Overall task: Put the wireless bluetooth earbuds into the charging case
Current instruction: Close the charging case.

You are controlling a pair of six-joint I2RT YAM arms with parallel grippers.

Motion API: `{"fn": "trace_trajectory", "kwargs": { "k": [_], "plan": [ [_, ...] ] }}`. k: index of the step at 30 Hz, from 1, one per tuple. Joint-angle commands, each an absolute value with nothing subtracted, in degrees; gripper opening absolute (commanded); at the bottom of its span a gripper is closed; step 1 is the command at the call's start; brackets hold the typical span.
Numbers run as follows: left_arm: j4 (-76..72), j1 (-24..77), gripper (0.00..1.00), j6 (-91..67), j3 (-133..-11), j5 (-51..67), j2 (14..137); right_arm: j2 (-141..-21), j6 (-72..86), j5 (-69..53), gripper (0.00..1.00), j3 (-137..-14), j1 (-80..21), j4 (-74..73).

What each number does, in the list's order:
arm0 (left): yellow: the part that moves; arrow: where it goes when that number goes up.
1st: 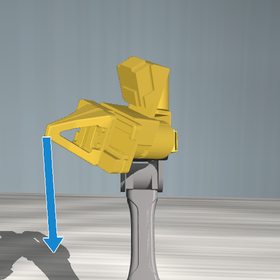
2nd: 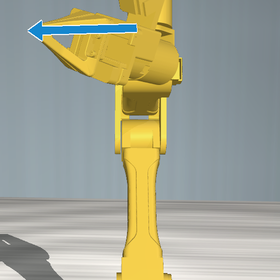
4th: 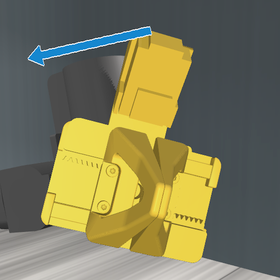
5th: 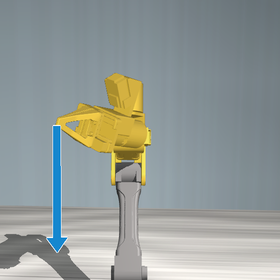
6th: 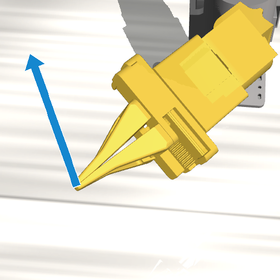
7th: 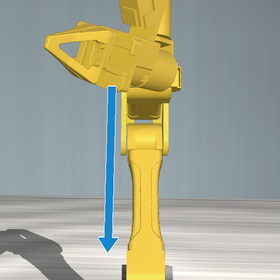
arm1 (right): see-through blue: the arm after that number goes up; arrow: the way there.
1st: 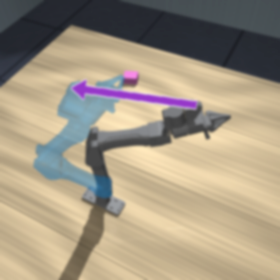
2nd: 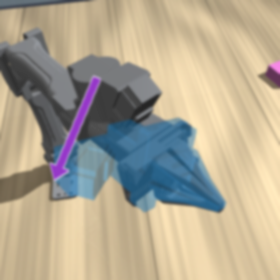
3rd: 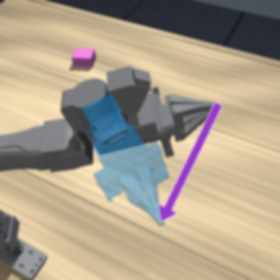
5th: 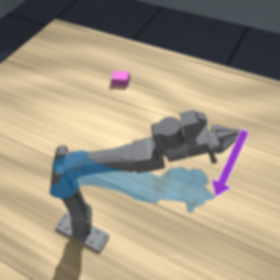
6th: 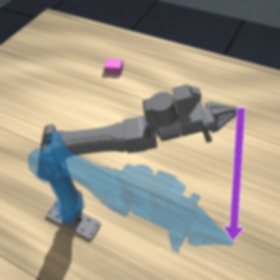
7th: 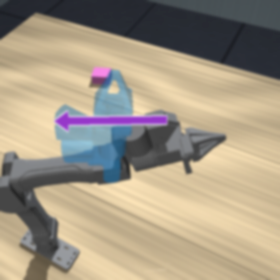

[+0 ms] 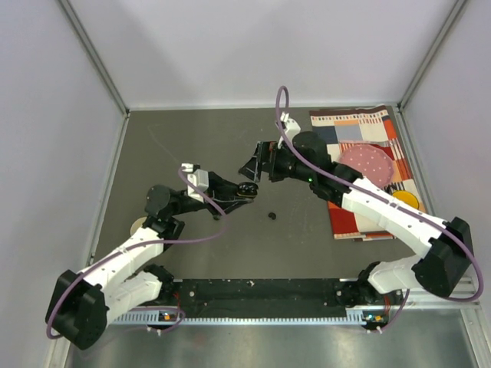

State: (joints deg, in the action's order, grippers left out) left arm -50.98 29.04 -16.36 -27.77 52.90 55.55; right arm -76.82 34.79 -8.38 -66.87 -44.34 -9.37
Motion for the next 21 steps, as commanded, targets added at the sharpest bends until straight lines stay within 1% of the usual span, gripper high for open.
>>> {"fn": "trace_trajectory", "kwargs": {
  "k": [1, 8, 13, 14, 16, 17, 18, 21],
  "plan": [
    [-52.9, 29.5, 0.0, -15.2, -30.3, 53.7, 55.9, -77.4, 35.3, -10.5, 0.99, -69.9, -43.8, -7.6],
    [-51.3, 29.6, 0.0, -14.2, -30.6, 51.3, 56.4, -76.8, 34.8, -12.1, 0.99, -68.8, -43.9, -8.3],
    [-48.9, 29.6, 0.0, -14.6, -30.8, 46.6, 56.6, -76.1, 34.0, -11.3, 0.99, -67.2, -43.9, -9.6],
    [-48.3, 29.6, 0.0, -16.2, -31.0, 45.4, 56.7, -75.9, 34.4, -9.9, 0.99, -67.0, -43.9, -10.1],
    [-46.2, 29.5, 0.0, -18.1, -32.4, 41.4, 57.3, -74.4, 35.6, -3.3, 0.99, -65.6, -43.9, -11.2],
    [-41.8, 29.5, 0.0, -20.5, -33.3, 40.3, 57.9, -73.7, 37.5, -0.4, 0.99, -64.2, -43.9, -11.5],
    [-39.2, 29.5, 0.0, -21.4, -34.4, 39.5, 58.4, -73.0, 38.4, 6.2, 0.99, -63.4, -43.9, -12.2],
    [-27.3, 29.5, 0.0, -23.5, -39.9, 38.4, 62.1, -69.8, 40.1, 15.4, 0.99, -61.4, -43.8, -13.3]
  ]
}}
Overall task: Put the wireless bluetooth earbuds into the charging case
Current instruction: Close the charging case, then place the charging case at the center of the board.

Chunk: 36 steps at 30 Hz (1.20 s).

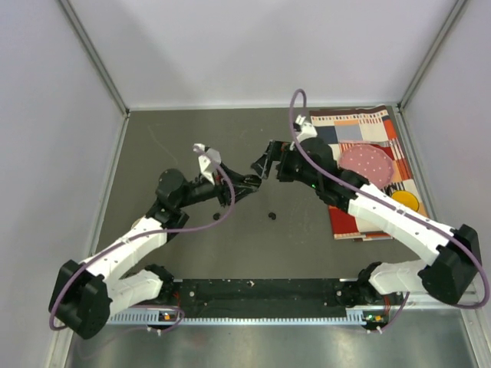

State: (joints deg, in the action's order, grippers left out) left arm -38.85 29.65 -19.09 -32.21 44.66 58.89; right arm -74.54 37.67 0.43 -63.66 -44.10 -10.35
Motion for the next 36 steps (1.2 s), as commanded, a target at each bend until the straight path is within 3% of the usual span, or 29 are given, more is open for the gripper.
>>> {"fn": "trace_trajectory", "kwargs": {
  "k": [1, 4, 11, 36],
  "plan": [
    [-23.7, 29.4, 0.0, -23.8, -43.0, 38.1, 63.5, -68.5, 40.3, 17.1, 0.99, -61.2, -43.7, -14.2],
    [-16.3, 28.7, 0.0, -26.7, -47.0, 38.0, 69.7, -66.0, 41.5, 22.4, 0.99, -60.0, -43.3, -15.7],
    [-21.0, 24.5, 0.0, -40.3, -49.0, 42.4, 82.8, -61.4, 44.3, 26.4, 0.99, -56.6, -42.4, -17.8],
    [-14.7, 15.6, 0.03, -45.2, -64.7, 40.3, 108.4, -58.0, 45.3, 22.9, 0.99, -53.3, -40.6, -18.4]
  ]
}}
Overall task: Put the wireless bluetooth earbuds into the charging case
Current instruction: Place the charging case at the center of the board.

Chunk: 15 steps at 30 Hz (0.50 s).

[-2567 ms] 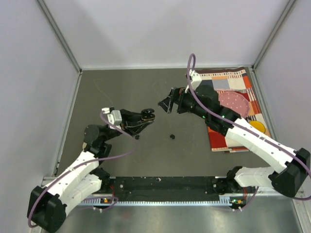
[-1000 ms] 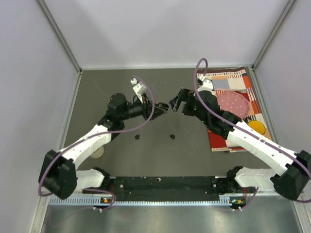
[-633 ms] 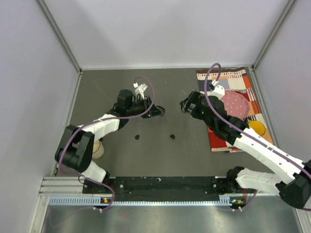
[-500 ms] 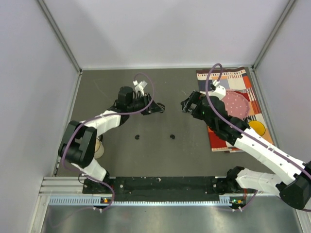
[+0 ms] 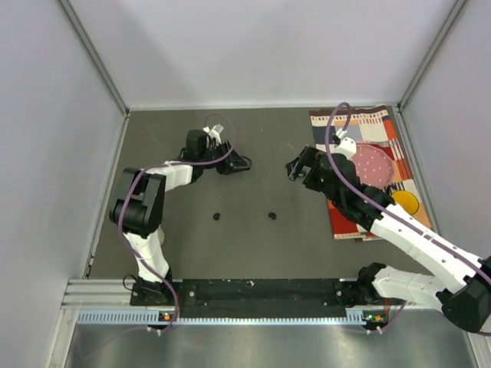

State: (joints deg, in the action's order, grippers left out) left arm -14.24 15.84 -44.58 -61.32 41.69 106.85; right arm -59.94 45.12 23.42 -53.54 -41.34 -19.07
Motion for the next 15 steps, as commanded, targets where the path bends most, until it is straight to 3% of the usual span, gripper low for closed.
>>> {"fn": "trace_trajectory", "kwargs": {
  "k": [1, 15],
  "plan": [
    [-14.6, 15.4, 0.04, -45.2, -64.9, 39.8, 109.3, -57.8, 45.2, 22.9, 0.99, -53.1, -40.6, -18.4],
    [-11.9, 15.0, 0.16, -46.4, -64.4, 31.7, 114.3, -57.8, 46.0, 22.3, 0.99, -52.6, -40.2, -18.4]
  ]
}}
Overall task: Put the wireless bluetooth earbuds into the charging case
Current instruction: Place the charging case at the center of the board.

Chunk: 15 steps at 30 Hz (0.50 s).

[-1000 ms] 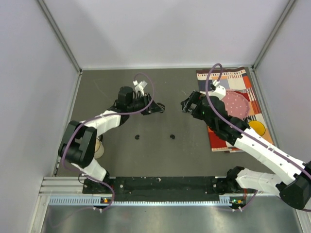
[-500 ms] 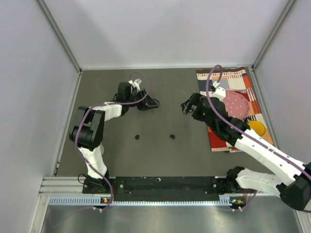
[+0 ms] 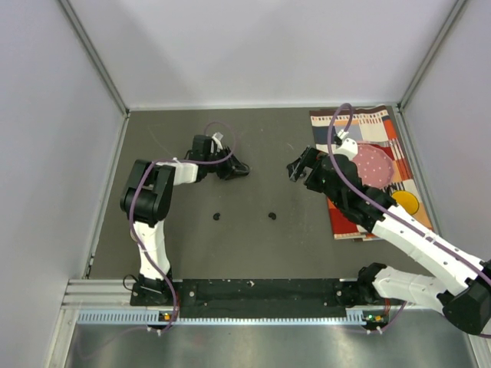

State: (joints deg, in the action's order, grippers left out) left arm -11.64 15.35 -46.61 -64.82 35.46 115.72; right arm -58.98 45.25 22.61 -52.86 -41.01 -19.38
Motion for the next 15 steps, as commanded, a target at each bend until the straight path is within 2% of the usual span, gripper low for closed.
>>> {"fn": "trace_trajectory", "kwargs": {
  "k": [1, 6, 11, 13, 14, 15],
  "plan": [
    [-11.5, 15.0, 0.17, -46.4, -64.6, 31.9, 114.5, -57.8, 46.2, 22.7, 0.99, -52.5, -40.1, -18.4],
    [-8.5, 15.0, 0.19, -46.0, -64.8, 32.1, 116.1, -58.1, 47.6, 22.9, 0.99, -52.3, -39.8, -18.5],
    [-8.1, 15.0, 0.26, -44.5, -63.2, 30.9, 115.6, -58.1, 47.6, 22.7, 0.99, -52.0, -39.8, -18.4],
    [-6.7, 15.1, 0.31, -43.6, -62.9, 30.4, 114.7, -57.9, 47.9, 22.4, 0.99, -51.8, -39.7, -18.4],
    [-6.1, 15.0, 0.38, -43.0, -62.9, 30.2, 114.7, -57.8, 48.1, 22.3, 0.99, -51.7, -39.7, -18.4],
    [-5.5, 15.0, 0.4, -42.6, -62.9, 30.2, 114.6, -58.0, 48.3, 22.3, 0.99, -51.6, -39.7, -18.5]
  ]
}}
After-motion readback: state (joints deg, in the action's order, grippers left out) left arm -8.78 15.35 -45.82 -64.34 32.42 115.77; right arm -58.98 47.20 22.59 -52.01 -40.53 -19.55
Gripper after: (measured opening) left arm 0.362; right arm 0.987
